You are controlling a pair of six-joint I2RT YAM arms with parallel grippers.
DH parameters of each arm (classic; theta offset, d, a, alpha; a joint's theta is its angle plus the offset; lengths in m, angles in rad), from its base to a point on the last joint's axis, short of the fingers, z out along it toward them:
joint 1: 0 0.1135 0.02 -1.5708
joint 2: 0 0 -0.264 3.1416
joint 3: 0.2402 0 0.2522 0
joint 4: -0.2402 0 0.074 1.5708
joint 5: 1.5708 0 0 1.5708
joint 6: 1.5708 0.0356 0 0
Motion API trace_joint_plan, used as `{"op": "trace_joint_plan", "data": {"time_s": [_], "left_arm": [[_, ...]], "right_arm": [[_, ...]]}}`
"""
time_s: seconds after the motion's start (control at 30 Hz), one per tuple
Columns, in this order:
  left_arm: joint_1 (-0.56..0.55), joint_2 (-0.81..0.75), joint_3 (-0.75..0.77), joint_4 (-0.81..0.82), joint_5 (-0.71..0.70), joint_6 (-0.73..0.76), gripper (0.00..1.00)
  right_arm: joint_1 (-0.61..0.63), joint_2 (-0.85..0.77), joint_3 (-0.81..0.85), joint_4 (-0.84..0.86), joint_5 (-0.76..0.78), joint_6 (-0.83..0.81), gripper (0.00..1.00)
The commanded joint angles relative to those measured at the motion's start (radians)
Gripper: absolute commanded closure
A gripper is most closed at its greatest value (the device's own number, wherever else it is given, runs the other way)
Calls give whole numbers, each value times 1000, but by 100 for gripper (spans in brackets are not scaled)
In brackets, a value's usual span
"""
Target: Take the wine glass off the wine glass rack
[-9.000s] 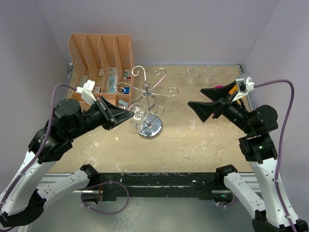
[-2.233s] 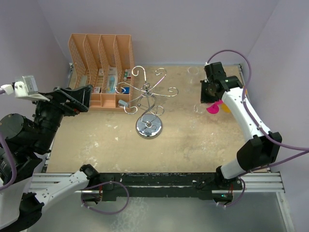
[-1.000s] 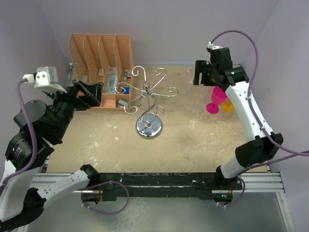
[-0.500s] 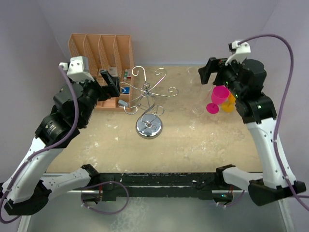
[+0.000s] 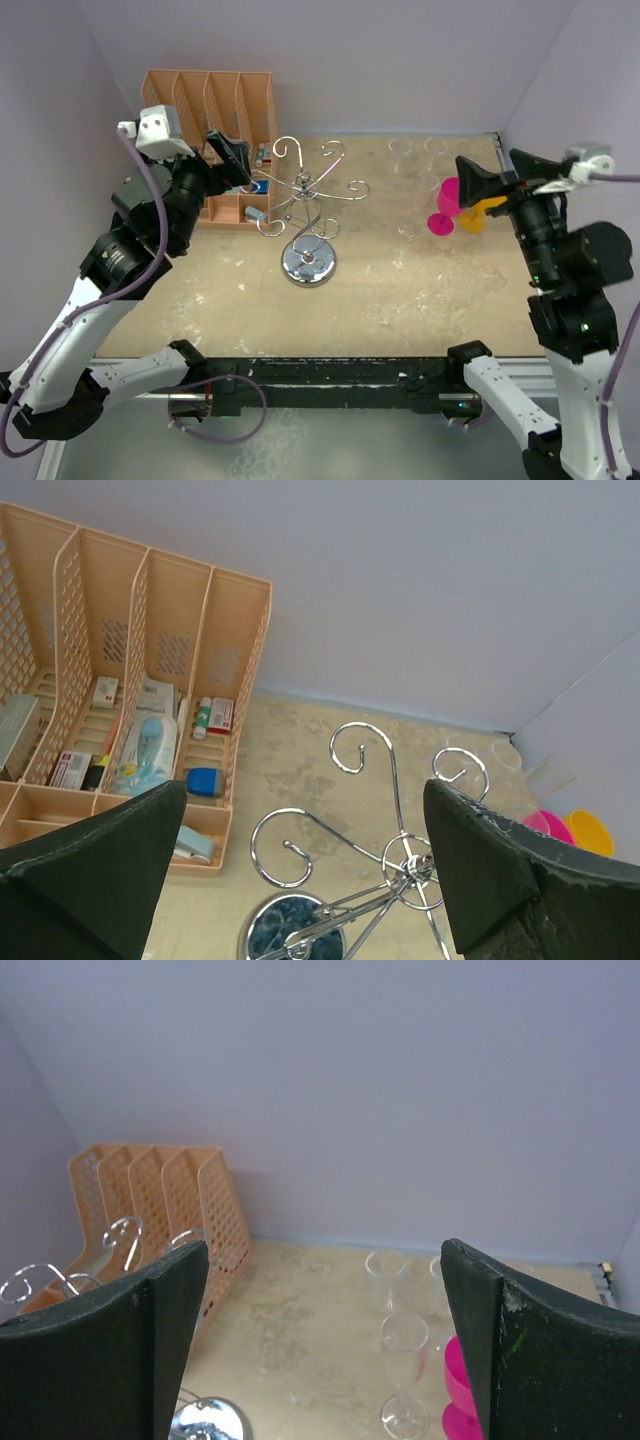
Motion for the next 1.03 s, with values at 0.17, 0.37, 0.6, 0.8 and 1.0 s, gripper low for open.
{"op": "trace_joint_plan", "data": {"time_s": [0.17, 0.37, 0.6, 0.8, 1.0], "left_arm": [[4, -88, 116, 16, -38, 11, 1], [4, -134, 127, -6, -48, 20, 1], [4, -143, 101, 24, -30, 4, 1], [4, -143, 91, 21, -40, 5, 1], [4, -119, 118, 3, -31, 15, 1]], "right_arm": [[0, -100, 197, -46, 134, -21, 0], [0, -128, 253, -94, 169, -23, 0], [0, -100, 283, -118, 217, 0, 0], [0, -89, 293, -124, 217, 11, 0], [0, -115, 274, -90, 242, -17, 0]]}}
